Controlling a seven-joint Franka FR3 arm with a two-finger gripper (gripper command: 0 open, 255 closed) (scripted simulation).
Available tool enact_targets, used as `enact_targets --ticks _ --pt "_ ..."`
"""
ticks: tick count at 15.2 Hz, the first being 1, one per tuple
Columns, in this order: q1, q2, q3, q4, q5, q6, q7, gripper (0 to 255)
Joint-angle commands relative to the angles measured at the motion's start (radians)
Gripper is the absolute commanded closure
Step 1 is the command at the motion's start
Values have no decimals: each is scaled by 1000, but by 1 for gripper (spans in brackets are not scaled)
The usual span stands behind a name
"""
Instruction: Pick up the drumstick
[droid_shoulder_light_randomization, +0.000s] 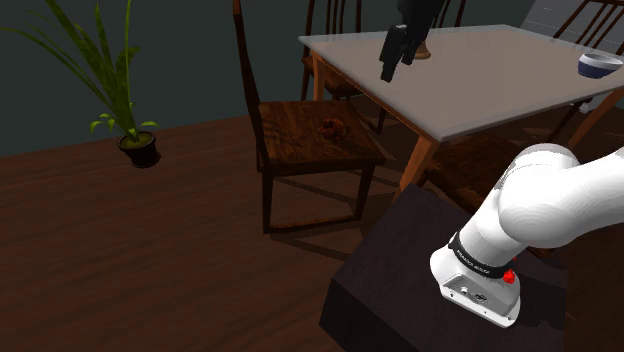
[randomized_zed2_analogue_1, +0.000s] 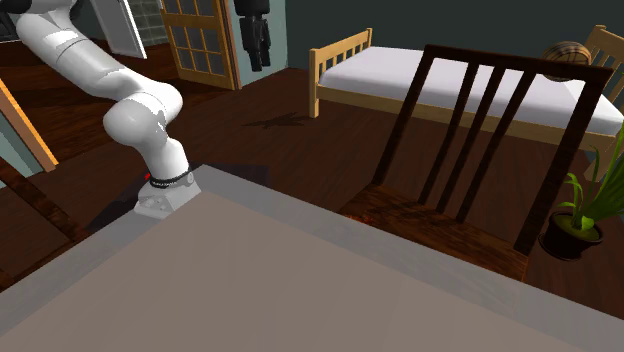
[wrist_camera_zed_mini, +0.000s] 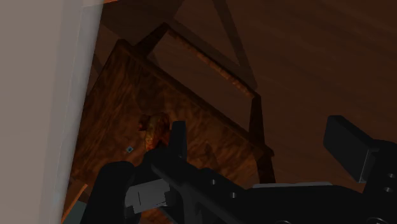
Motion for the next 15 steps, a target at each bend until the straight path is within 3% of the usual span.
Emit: enact_targets --ticks 1,15 --pt "0 0 0 0 0 0 0 0" --pt "-63 457 -97 74 -66 297 -71 0"
